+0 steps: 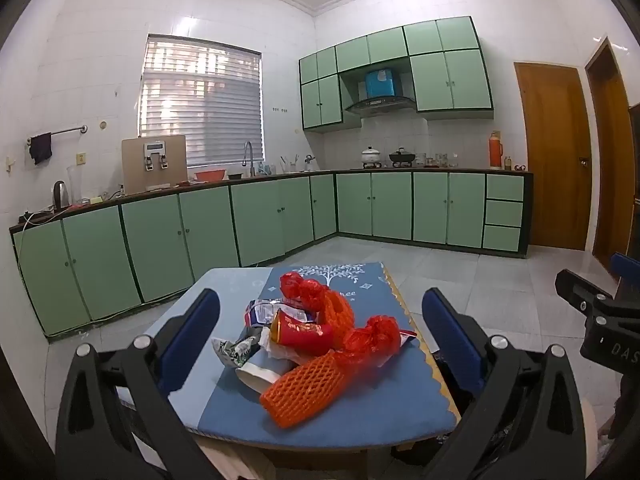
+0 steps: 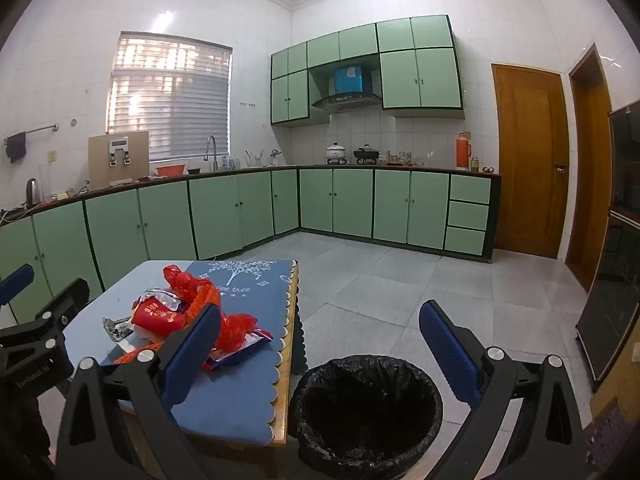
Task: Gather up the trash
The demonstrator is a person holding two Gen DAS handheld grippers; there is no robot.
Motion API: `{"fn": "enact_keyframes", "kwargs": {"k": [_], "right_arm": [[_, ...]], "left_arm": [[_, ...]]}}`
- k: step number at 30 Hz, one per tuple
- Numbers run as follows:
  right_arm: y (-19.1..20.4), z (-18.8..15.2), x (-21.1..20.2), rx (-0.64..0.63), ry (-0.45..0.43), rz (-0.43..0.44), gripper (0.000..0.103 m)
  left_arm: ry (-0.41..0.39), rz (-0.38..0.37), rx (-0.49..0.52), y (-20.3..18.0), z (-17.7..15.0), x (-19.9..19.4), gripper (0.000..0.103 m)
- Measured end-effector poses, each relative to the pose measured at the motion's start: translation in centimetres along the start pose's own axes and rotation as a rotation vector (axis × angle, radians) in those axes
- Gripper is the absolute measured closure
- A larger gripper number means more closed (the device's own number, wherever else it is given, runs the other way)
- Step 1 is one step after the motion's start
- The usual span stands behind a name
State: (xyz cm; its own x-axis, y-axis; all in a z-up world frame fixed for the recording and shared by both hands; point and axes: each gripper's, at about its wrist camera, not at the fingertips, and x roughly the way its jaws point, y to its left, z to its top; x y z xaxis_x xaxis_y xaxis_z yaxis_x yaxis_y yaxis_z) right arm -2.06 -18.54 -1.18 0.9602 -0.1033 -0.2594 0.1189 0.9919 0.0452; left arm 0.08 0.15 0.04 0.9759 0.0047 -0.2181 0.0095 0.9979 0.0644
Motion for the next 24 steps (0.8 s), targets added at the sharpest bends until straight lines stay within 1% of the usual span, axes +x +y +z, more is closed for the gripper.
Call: {"fn": "enact_keyframes", "kwargs": {"k": [2,3,8,9,24], "right_arm": [[0.0,0.0,0.0,0.002,0.000,0.000,0.006],[0.0,0.0,0.0,0.002,0.001,0.000,0.006],[0.0,0.0,0.0,0.003,0.003,0.001,0.006],[0.0,0.0,0.0,0.003,0.002,0.001,0.006],[-0.1,0.0,0.0,0.005,0.003,0.001,0.006]], "left_arm": [[0.002,0.004,-0.007,0.1,0.0,0.2,0.005],[-0.019,-0.006,-0.001,0.0,-0.2,-0.5,0.005],[-0.019,-0.007,-0.001,0.4,-0.3,-0.9,0.005],[-0.010,-0.004,0.005,-0.1,0.0,-0.4,0.005],[-0.014,-0.005,0.006,0.2,0.2,-0.3,0.005]]}}
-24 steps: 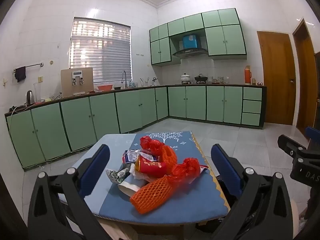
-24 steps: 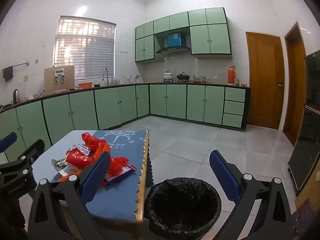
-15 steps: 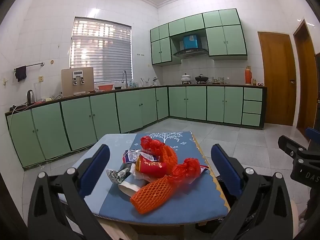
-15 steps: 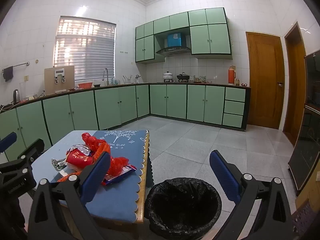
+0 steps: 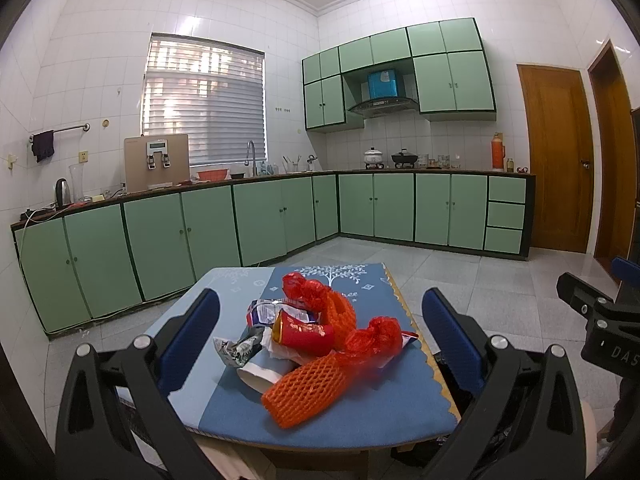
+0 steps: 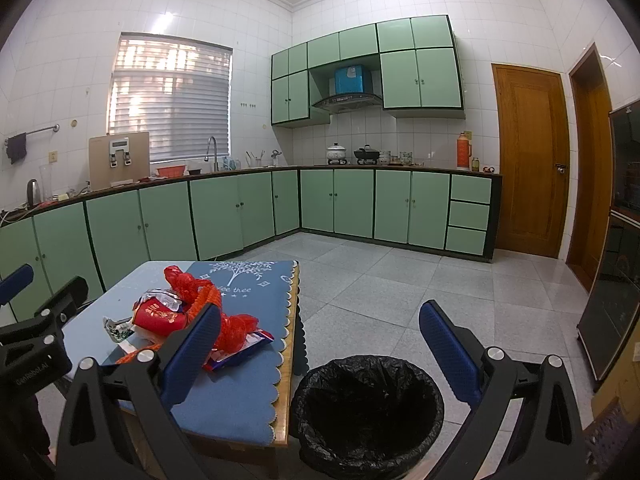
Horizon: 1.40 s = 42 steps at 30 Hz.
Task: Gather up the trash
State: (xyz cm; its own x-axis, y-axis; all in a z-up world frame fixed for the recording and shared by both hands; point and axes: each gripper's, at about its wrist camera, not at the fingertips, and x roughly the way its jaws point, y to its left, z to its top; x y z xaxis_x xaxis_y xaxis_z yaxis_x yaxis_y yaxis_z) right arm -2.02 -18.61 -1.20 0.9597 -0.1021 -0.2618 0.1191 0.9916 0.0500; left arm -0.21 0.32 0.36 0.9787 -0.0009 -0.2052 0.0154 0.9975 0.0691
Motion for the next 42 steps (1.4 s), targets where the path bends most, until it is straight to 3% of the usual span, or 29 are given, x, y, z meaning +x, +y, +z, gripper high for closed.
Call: {"fn": "enact_keyframes", "kwargs": {"k": [42], "right_arm": [[-0.03,-0.05,0.06,0.003,0.001,0.001,0.006]], "left_arm": [[0.006,0.005,-0.006,0.37,-0.66,0.61,0.005]]}}
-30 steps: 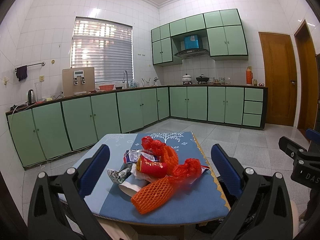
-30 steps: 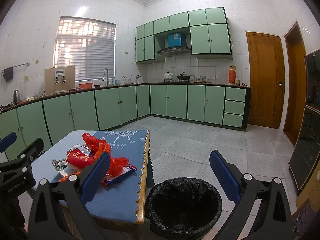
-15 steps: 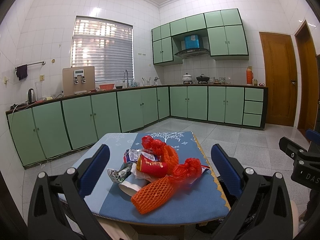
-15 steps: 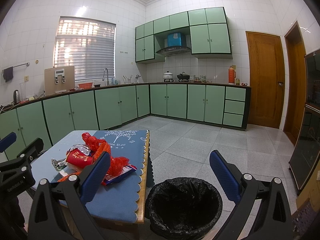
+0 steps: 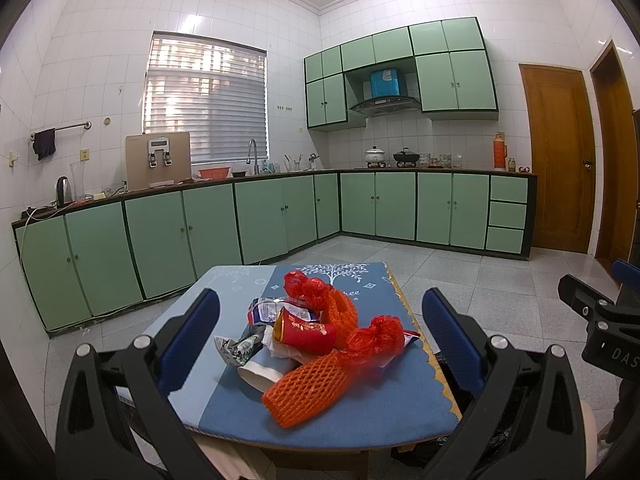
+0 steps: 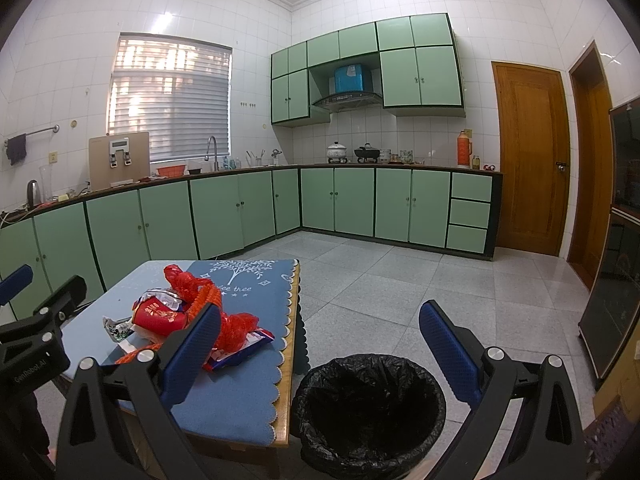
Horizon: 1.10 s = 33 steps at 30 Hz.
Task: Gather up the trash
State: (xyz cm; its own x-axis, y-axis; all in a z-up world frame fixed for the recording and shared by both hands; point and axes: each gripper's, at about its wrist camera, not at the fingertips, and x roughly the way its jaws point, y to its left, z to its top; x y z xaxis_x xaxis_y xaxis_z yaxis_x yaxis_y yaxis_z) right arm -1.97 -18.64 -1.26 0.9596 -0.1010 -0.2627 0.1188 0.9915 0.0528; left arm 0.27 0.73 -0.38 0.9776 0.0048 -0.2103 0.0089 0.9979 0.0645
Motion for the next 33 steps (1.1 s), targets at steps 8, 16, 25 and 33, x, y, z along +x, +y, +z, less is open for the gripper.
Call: {"fn": "enact_keyframes", "kwargs": {"k": [8,16,25,33], "right_arm": [[0.0,0.0,0.0,0.001,0.000,0.000,0.006],[0.0,0.0,0.0,0.002,-0.001,0.001,0.006],[-0.1,0.1,0.0,0.001,-0.003,0.008,0.006],[0.4,-0.1,1.0,0.006,0.009,0.034,0.006]], "left_arm": [[0.000,0.000,0.000,0.0,0.0,0.0,0.005],[0.002,0.000,0.000,0.0,0.0,0.0,0.005],[0.013,0.003,-0.003,0.1,-0.1,0.4,0.005],[0.022,-0.001,-0.006,0.3,-0.2,0.9,0.005]]}}
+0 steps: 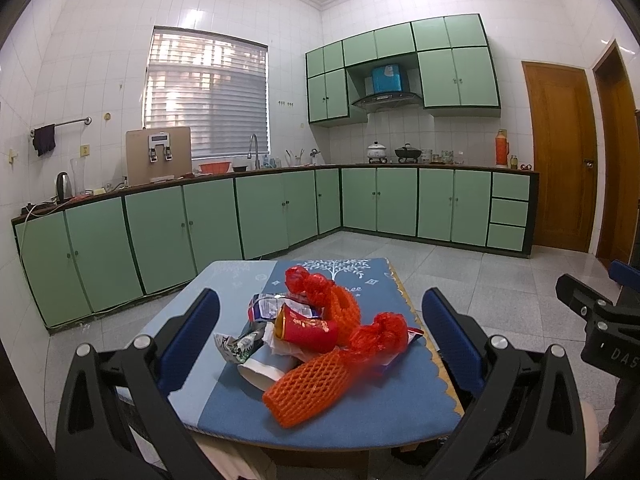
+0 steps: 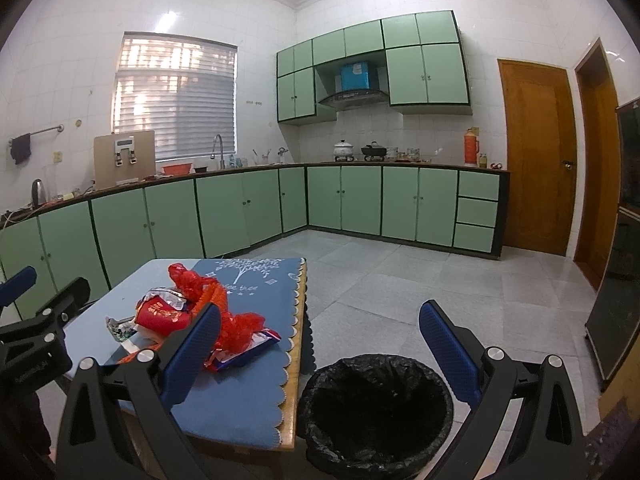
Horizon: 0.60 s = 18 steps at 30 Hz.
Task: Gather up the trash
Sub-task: 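Grasp the red plastic bag with the right gripper while the left gripper grasps the red can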
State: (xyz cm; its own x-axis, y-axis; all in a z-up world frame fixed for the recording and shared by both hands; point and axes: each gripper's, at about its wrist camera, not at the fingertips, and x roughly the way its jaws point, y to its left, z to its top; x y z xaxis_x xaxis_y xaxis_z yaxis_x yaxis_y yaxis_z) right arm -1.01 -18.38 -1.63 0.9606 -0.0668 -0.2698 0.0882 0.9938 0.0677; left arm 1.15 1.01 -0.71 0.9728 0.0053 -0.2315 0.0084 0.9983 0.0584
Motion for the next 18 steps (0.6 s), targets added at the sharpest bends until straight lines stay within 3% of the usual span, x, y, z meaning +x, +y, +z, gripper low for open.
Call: {"fn": "enact_keyframes", "kwargs": {"k": [3,12,18], "right_arm": [[0.2,-0.2,1.0,0.008,0.017,0.017,0.006],[1.8,-0.9,5.6,-0.032,0.102,0.027,0.006],[3.3,-1.9,10.0,-0.040,0.175,0.087,0.009]], "left_arm": [[0.015,-0.011,-0.001,0.4,-0.1,0.6,0.005],[0.103,0.061,-0.006,2.7,-1.0,4.8,0.005],[0.241,0.062,-0.052,5.5,-2.2,9.6,0.005]]}}
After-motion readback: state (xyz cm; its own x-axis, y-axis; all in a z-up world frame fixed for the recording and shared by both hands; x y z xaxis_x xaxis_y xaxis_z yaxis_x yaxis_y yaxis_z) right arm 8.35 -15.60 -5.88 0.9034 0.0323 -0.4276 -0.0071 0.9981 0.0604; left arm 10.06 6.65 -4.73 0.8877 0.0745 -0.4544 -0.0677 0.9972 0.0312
